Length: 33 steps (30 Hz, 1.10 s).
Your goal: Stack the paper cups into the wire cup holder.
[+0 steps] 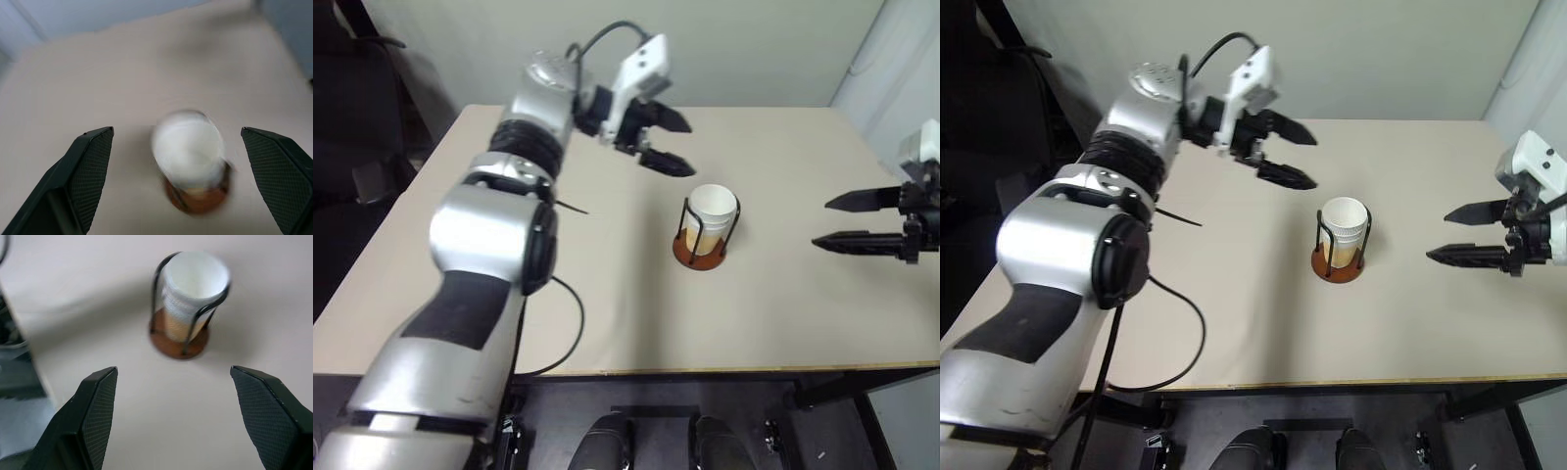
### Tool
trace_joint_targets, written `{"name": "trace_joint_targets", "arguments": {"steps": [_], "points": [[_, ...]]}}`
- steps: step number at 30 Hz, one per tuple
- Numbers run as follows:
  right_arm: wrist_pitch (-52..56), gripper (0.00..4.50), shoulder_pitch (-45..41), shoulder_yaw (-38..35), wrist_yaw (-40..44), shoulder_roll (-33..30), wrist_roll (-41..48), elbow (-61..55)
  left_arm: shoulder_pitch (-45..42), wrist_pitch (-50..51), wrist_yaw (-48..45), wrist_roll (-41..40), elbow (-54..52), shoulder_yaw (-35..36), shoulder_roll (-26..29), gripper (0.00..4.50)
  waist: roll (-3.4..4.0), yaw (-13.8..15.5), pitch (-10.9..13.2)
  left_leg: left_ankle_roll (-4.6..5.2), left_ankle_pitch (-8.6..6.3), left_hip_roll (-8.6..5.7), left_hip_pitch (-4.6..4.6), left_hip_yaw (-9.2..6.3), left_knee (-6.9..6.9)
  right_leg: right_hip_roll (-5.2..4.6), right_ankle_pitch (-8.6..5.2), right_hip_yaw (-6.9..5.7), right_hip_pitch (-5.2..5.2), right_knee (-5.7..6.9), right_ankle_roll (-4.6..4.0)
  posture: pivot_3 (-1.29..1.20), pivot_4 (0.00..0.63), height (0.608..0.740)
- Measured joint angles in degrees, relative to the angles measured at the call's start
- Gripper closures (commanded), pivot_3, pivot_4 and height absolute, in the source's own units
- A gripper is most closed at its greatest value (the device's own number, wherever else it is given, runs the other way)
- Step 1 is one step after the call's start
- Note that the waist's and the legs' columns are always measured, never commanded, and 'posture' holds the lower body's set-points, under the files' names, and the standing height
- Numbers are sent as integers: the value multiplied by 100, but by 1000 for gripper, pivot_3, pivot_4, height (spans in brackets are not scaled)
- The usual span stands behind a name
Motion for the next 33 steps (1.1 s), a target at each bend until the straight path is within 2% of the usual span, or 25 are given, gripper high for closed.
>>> {"name": "trace_joint_targets", "arguments": {"steps": [5, 11, 14, 15, 17, 21, 22, 24, 25, 27, 28, 33], "points": [[-542, 742, -371, 478, 242, 349, -498, 656, 502, 283, -43, -539, -246, -147, 509, 49, 15, 41, -3, 15, -4, -1, 8, -13, 6, -8, 12, -13, 8, -4, -19, 0, 150, 740], [-792, 742, -542, 750, 571, 562, -843, 1067, 1081, 1074, -65, -1745, -794, -1103, 948, 49, 4, 12, 1, -55, 50, 2, -10, -12, -13, 1, 26, -8, 2, -6, -40, 0, 150, 740], [-806, 742, -699, 801, 641, 696, -1015, 1195, 1079, 1185, -68, -2090, -934, -1177, 1195, 49, 2, -22, 1, -51, 50, 2, -1, -9, -25, 10, 15, -21, -3, -3, -76, 0, 150, 740], [-812, 742, -710, 802, 651, 723, -1050, 1213, 1070, 1192, -68, -2125, -931, -1134, 1243, 49, 7, -25, 1, -48, 49, 6, -3, -23, -21, -12, 15, 9, 2, -6, -78, 0, 150, 740], [-803, 742, -726, 802, 650, 826, -1071, 1208, 1040, 1197, -69, -2127, -872, -944, 1293, 49, -2, -52, 2, -40, 47, 2, -2, -19, -28, 10, 19, -14, -3, -3, -84, 0, 150, 740], [-784, 742, -753, 810, 687, 1007, -1098, 1112, 1007, 1198, -70, -2073, -786, -655, 1568, 49, 6, -84, 6, -33, 47, 10, -3, -33, -30, 0, 30, 21, -9, -5, -93, 0, 150, 740], [-784, 742, -781, 816, 688, 1070, -1111, 1107, 1007, 1198, -65, -2055, -759, -598, 1663, 49, 6, -112, 6, -34, 48, 8, -2, -32, -34, 27, 29, -4, -11, 0, -95, 0, 150, 740], [-788, 742, -843, 841, 704, 1173, -1159, 1106, 1008, 1201, -56, -1959, -730, -488, 1808, 49, 7, -124, 6, -39, 50, 12, -3, -47, -33, 4, 35, 20, -13, -3, -104, 0, 150, 740], [-788, 742, -861, 883, 714, 1219, -1174, 1108, 1010, 1206, -53, -1932, -731, -464, 1849, 49, 4, -140, 6, -38, 52, 3, 0, -35, -40, 31, 32, -11, -13, 2, -108, 0, 150, 740], [-798, 742, -882, 947, 741, 1325, -1197, 1109, 1026, 1207, -19, -1837, -731, -452, 1896, 49, 6, -125, 6, -43, 55, 14, -5, -66, -31, 1, 36, 13, -8, -5, -115, 0, 150, 740], [-804, 742, -882, 956, 738, 1404, -1212, 1109, 1054, 1207, 16, -1814, -732, -429, 1907, 49, 4, -124, 6, -43, 56, 10, -2, -57, -39, 22, 34, -1, -14, 0, -123, 0, 150, 740], [-790, 742, -877, 964, 695, 1586, -1214, 956, 1222, 1207, 152, -1648, -729, -368, 1977, 49, 10, -118, 10, -46, 60, 11, -12, -63, -39, 4, 42, 15, -16, -9, -136, 0, 150, 740]]}}
